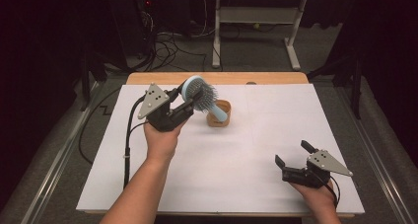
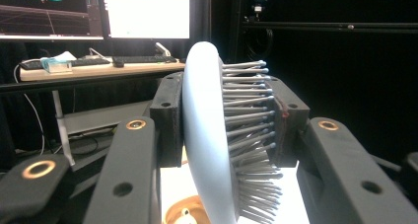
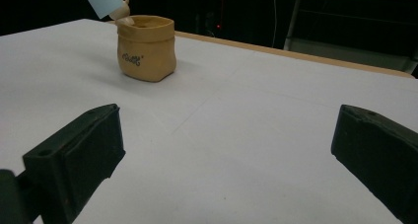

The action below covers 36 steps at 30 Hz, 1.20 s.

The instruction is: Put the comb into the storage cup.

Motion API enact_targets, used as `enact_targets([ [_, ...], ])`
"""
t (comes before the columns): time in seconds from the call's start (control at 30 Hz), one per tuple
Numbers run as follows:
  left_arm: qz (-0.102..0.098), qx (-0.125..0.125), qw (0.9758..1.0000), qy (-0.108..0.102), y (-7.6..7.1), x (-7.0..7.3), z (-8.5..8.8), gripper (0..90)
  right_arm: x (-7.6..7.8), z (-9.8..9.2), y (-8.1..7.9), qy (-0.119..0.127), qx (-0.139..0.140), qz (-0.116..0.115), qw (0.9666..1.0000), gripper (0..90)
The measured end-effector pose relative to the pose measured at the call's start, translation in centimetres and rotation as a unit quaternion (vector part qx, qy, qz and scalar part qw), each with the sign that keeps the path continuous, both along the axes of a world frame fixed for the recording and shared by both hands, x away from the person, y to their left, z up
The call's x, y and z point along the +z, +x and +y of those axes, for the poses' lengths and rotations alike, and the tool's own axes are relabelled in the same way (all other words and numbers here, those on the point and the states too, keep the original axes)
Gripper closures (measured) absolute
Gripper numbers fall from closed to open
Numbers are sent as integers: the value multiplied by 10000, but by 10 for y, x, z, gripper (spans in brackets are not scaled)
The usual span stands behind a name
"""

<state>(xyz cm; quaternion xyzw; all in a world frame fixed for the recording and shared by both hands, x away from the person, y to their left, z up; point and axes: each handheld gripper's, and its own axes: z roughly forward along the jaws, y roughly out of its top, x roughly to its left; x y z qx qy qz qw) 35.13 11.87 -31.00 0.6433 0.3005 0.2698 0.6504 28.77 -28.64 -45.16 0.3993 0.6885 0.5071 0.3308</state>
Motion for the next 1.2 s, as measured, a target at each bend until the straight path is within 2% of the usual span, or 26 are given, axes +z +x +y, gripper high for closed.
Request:
enact_targets([
  [0.37, -27, 93, 10000, -23, 17, 10, -5, 580, 0, 0, 0, -15, -11, -33, 10000, 3],
  [0.7, 35, 140, 9999, 6, 33, 10, -9, 580, 1, 0, 0, -38, -9, -60, 10000, 3],
  [0.83, 104, 210, 9997, -23, 41, 9, -8, 580, 1, 0, 0, -42, -11, -67, 10000, 3],
  [1.2, 300, 293, 9991, 63, 56, 2, -7, 580, 1, 1, 0, -39, -5, -65, 10000, 3],
])
